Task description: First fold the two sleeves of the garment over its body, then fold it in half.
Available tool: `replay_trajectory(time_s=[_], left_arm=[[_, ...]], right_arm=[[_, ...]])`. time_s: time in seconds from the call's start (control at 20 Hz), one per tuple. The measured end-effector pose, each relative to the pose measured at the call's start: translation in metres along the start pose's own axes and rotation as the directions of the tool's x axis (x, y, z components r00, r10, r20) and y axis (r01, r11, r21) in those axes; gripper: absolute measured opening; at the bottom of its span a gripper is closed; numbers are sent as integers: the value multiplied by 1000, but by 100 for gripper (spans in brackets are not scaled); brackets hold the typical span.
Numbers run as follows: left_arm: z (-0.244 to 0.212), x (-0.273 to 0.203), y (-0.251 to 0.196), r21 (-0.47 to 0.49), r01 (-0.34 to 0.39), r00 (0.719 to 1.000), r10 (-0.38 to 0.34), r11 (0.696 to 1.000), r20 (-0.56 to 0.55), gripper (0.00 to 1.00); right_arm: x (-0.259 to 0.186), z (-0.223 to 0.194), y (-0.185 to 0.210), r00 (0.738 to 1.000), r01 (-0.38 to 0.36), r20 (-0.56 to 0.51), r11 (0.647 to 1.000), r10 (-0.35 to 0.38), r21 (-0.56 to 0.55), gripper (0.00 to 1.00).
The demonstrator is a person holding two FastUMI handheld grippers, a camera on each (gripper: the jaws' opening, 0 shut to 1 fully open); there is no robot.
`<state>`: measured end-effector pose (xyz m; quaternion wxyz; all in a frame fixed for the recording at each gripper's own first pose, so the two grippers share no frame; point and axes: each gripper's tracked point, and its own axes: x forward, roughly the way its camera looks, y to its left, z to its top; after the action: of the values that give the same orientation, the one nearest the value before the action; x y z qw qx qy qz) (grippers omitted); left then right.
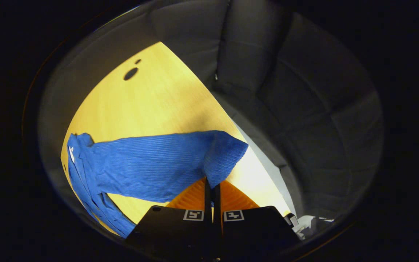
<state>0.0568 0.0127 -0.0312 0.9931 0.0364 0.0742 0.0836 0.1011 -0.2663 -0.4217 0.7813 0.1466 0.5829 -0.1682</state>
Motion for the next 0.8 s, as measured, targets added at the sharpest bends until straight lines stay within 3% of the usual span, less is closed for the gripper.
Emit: replay_trajectory(time_s=[0.1, 0.3, 0.55, 0.7, 0.8], left_arm=[[-4, -3, 14, -24, 14, 1000, -14, 1000, -4, 85], [-5, -8, 52, -63, 28, 1000, -27, 998, 12, 79], [-11, -17, 109, -122, -1, 1000, 3, 993, 23, 82], [-24, -26, 148, -130, -55, 998, 57, 990, 7, 82], [-33, -35, 174, -125, -100, 995, 100, 987, -5, 82]], right_arm=[[-37, 10, 31, 997, -16, 77, 998, 20, -57, 5], [-121, 38, 102, 965, -42, 246, 984, 85, -174, 5], [-212, 45, 260, 885, -283, 331, 943, 327, -175, 4], [-238, 22, 373, 825, -419, 313, 880, 472, -223, 4], [-233, -4, 443, 798, -484, 261, 835, 543, -261, 5]])
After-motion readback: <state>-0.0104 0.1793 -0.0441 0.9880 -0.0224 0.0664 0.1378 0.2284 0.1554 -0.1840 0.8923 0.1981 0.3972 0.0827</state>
